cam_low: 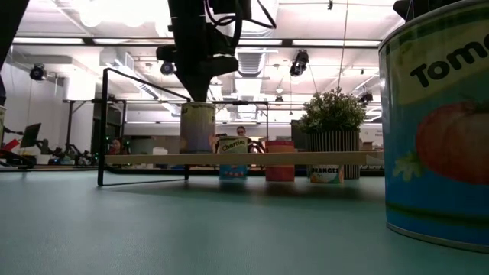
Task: Pick and place cans onto a shelf
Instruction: Put the canned peaches on the shelf, then put the canned mixed fruit on the shelf
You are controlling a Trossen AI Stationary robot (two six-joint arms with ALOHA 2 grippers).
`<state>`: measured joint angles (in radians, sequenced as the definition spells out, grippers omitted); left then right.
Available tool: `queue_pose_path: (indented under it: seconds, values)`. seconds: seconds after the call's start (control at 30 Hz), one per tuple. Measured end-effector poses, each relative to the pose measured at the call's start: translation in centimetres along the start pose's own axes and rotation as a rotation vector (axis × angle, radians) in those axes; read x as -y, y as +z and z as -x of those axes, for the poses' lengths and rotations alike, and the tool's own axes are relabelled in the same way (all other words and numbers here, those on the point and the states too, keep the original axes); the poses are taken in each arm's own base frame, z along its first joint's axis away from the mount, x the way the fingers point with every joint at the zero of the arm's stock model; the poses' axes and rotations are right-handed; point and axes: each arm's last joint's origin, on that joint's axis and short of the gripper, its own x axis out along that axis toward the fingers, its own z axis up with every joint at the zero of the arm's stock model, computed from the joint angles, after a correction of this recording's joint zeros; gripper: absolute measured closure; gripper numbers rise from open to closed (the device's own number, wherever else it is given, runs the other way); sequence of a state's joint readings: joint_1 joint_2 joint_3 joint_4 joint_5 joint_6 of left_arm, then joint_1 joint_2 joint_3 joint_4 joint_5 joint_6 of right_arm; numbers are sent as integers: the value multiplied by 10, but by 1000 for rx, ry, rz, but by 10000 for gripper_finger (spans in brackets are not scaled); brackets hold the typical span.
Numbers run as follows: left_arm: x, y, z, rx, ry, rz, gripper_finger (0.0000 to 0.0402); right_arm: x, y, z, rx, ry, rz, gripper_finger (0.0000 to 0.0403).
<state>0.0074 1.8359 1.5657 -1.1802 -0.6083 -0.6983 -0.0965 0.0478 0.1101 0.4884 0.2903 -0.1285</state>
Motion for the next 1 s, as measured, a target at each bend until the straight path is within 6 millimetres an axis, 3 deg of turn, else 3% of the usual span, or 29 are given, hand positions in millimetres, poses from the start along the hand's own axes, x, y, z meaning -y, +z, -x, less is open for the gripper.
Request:
queue_pose_path:
  seconds: [0.4,0.6,0.8,1.0]
  values:
    - [-4,9,29,45,-27,-10,402,0,0,0,0,0,-4,390]
    - [19,-1,82,184,-149,-241,402,0,-2,0,-21,3,-71,390]
    - [44,-32,140,421,-306,-568,402,-4,-10,1,-104,86,-158,390]
    - [32,-62,172,592,-422,-647,402,-6,-4,-1,-98,173,-224,390]
